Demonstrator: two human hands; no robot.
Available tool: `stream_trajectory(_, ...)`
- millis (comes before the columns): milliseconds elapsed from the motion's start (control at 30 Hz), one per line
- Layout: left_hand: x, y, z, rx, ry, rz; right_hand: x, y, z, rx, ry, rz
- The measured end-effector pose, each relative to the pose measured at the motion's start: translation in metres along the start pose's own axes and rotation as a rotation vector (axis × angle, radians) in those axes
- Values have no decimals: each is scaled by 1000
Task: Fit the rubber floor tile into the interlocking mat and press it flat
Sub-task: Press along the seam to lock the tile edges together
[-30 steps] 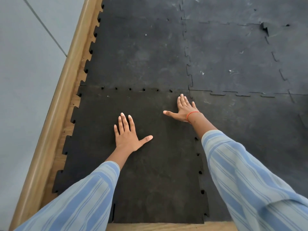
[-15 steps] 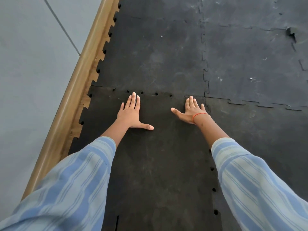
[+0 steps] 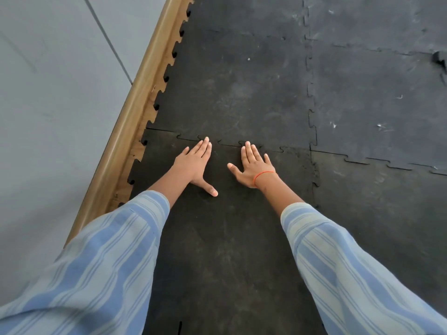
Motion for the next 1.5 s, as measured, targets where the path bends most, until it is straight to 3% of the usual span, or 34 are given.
stream_trajectory(267, -4, -3, -3, 0, -47, 33, -7, 7, 1, 4, -50, -44)
stream_trajectory(400, 16, -22, 10, -127, 70, 146, 11, 66, 25, 216, 100, -66)
stream_trajectory(600, 33, -33, 13, -266, 196, 296, 25, 84, 28, 230, 155, -95)
stream_trajectory(900, 21, -39, 8, -288, 45, 278, 4, 87, 13, 183, -7, -69)
stream_trajectory(1067, 21, -24, 13, -303, 28, 275, 33, 98, 44, 210, 41, -136)
stream_trajectory(1167, 37, 9, 27, -240, 82, 193, 60, 116, 82, 259, 60, -129)
stream_trajectory(1333, 72, 122, 54, -37, 230, 127, 100, 121, 138, 301, 76, -145)
stream_trajectory(1500, 101, 195, 77, 159, 252, 43, 127, 115, 175, 327, 77, -201)
Point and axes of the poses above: each hand's wrist, its own z-axis away from the middle knuckle, its own x-axis out of the palm, y = z × x, the point moved 4 cm from there along -z, towards the middle knuckle, and after that the axes turned 7 degrees about x, right-handed, at the moved point
